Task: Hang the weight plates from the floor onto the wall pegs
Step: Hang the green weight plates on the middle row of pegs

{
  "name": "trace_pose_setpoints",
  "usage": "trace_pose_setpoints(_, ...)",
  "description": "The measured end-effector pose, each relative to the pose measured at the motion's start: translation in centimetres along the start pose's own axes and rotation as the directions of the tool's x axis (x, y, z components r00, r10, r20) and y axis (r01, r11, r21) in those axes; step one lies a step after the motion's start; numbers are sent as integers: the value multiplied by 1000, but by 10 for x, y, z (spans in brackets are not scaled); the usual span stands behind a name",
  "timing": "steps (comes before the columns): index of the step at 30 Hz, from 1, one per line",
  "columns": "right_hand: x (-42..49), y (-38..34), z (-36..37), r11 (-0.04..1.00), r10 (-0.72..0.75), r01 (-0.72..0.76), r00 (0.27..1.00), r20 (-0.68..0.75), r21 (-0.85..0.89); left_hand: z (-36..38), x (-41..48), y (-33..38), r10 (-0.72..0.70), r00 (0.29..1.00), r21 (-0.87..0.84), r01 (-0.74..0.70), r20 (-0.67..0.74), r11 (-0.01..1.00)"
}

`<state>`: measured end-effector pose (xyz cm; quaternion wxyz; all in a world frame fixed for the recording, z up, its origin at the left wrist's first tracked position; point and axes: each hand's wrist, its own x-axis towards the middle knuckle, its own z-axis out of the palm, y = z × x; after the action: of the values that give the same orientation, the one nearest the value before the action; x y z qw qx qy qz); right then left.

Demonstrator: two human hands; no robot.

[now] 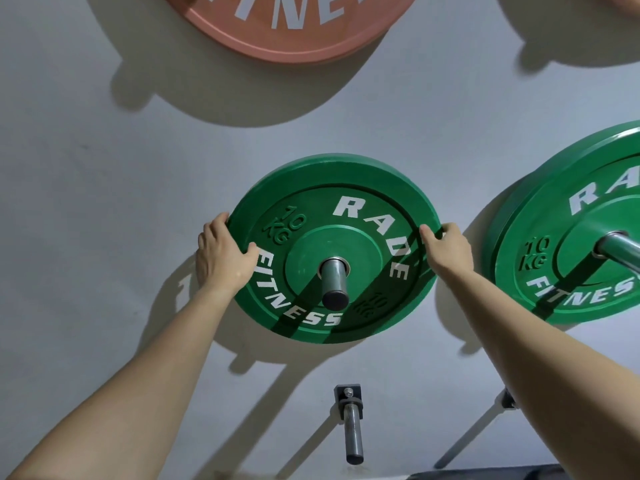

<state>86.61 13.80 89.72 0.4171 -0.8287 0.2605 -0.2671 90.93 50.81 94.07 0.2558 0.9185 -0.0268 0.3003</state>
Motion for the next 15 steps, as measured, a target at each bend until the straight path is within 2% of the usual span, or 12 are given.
trace_pose_setpoints(3, 4, -21, -2, 999, -18, 16, 998, -56, -40, -7, 10, 28, 108, 994, 23, -107, -22, 994)
trace_pose_setpoints(7, 9, -44, -3, 997, -50, 46, 997, -64, -63, -8, 25, 63, 200, 979, 53, -198, -34, 979)
trace_pose_setpoints(13, -4, -62, -23, 960, -270, 265, 961, -53, -96, -1, 23, 53, 99, 995, 49, -98, -20, 994)
trace_pose_setpoints(15, -4, -50, -29, 954, -293, 289, 955, -48, -78, 2, 19, 38, 71, 997, 23, -70, -25, 997)
